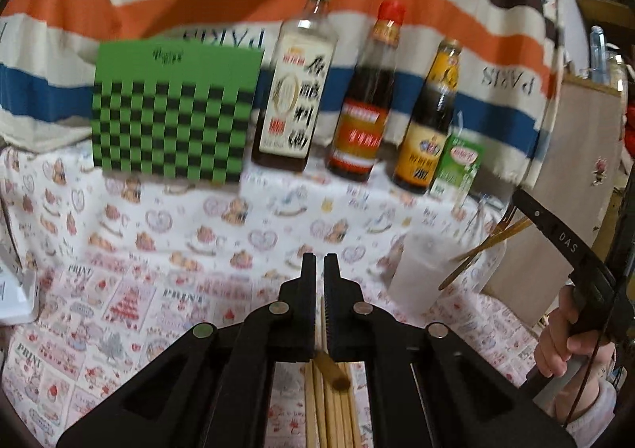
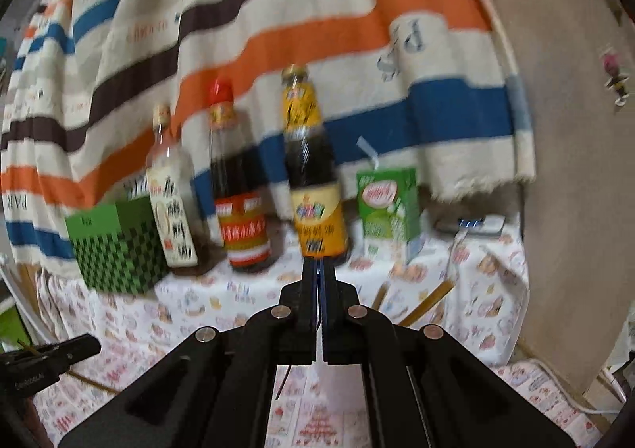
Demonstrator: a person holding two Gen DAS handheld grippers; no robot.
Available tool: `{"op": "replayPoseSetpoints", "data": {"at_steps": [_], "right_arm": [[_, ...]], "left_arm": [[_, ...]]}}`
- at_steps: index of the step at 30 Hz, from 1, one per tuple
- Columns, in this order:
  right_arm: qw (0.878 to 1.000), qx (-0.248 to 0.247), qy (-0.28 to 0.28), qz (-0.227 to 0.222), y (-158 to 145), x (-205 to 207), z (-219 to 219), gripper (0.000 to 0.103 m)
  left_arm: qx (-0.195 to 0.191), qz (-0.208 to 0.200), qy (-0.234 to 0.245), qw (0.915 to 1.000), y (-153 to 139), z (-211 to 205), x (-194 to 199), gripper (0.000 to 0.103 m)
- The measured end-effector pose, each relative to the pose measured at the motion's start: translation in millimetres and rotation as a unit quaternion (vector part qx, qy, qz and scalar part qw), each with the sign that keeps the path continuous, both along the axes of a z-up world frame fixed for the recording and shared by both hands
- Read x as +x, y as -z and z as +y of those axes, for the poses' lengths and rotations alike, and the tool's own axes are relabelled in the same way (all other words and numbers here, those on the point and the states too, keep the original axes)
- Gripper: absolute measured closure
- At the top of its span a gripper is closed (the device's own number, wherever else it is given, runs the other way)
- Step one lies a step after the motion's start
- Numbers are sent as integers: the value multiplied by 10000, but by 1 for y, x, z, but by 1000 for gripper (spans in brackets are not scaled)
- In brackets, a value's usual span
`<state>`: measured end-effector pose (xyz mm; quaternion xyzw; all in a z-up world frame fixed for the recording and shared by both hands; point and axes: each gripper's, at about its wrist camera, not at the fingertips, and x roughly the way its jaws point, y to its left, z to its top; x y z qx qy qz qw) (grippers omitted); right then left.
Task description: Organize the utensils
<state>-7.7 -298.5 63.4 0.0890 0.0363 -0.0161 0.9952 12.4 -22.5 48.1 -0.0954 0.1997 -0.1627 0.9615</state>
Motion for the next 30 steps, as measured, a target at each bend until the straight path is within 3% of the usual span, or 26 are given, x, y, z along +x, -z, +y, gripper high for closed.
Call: {"op": "replayPoseSetpoints", "data": {"at_steps": [3,9,14,20,25,30], "right_arm": [[9996,160,81,-229,-7,-6,-13,101],[9961,544,422,-560,-13,-12,-48,101],[9934,727,490,-740,-15,-12,-73,101],[9928,747,585,-725,-9,-4,-81,101],[9932,791,545,-659,-4,7,-87,101],[9948,625,499,-630,-2,14,-81,101]], "left_arm": [[75,-283,25,9996,-9,-2,-7,101],[205,-478,83,9986,-37,-17,6,103],[308,-864,305,9953,-79,-56,22,103],[271,-969,572,9933,-106,-105,48,103],[427,-934,688,9923,-106,-134,58,103],[1012,-744,479,9909,-77,-144,51,103]]}}
